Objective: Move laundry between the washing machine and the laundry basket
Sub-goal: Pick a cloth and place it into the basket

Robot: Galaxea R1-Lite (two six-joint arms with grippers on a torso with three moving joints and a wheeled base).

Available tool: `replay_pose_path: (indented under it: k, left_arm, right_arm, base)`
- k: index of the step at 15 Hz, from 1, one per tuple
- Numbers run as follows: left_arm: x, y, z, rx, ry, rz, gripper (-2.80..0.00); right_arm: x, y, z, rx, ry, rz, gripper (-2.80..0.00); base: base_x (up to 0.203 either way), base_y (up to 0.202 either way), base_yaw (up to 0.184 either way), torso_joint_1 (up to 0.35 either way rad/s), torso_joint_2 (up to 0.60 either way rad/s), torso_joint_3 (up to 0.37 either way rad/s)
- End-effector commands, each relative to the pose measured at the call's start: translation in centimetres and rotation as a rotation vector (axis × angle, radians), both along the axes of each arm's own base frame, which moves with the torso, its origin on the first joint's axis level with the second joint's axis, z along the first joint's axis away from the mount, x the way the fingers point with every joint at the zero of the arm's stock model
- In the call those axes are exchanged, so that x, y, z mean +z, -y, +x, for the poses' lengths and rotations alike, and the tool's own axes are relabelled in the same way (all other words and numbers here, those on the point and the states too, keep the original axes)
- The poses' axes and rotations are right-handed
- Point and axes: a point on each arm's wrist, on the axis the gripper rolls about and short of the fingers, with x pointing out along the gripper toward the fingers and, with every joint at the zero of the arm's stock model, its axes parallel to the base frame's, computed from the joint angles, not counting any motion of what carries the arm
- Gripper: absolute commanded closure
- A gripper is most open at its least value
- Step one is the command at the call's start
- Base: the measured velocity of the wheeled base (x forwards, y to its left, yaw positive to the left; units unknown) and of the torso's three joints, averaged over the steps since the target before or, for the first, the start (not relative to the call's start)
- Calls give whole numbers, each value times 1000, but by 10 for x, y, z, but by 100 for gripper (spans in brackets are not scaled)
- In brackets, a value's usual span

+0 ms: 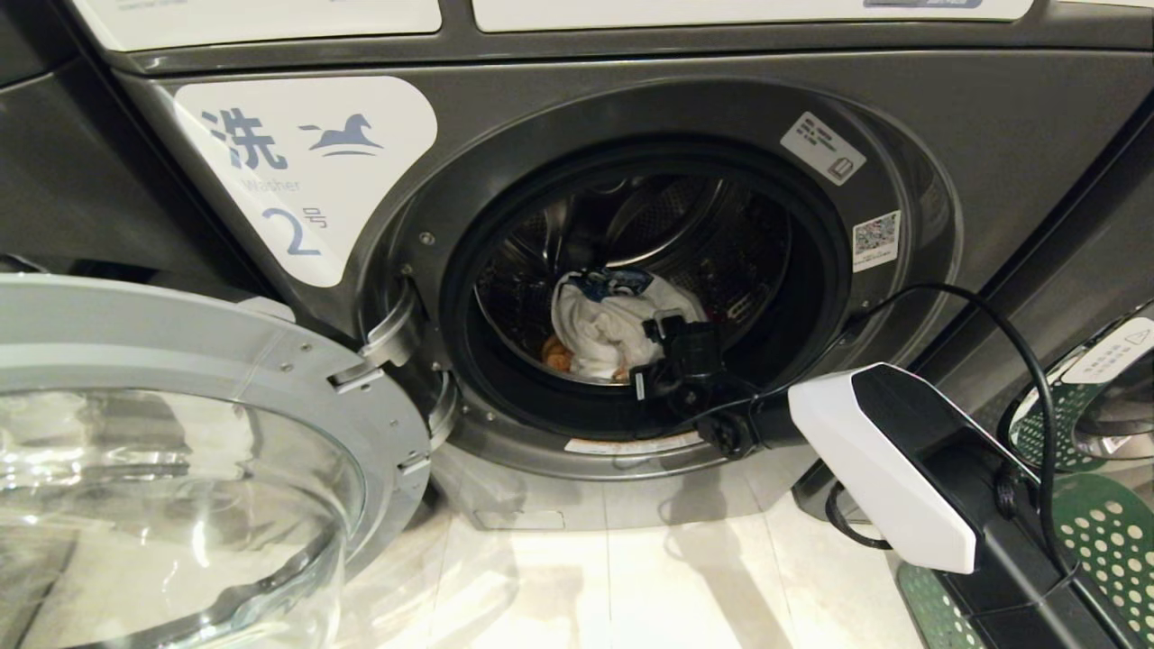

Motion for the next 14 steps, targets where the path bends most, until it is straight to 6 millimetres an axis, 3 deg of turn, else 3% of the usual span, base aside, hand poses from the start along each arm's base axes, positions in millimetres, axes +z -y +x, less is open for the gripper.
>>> replay_pose_path:
  k: [1,6,9,11,14]
  left_arm:
    - [0,0,0,0,-3,0,0]
    - [0,0,0,0,-3,0,0]
    - [0,0,0,0,-3,0,0]
    - [0,0,0,0,-3,0,0]
    - [0,0,0,0,-3,0,0]
  right_arm:
    - [-2,0,0,0,-3,0,0]
    - [1,1,1,-3,3,3,0]
    - [14,4,1,-12,33,11,0]
    - [38,5,-2,-10,95,28,0]
    - [95,8,-14,16,235,32,0]
  base:
    - [0,0,0,0,0,0]
    - [0,0,0,0,0,0]
    - [0,0,0,0,0,0]
    - [0,0,0,0,0,0]
    - [0,0,0,0,0,0]
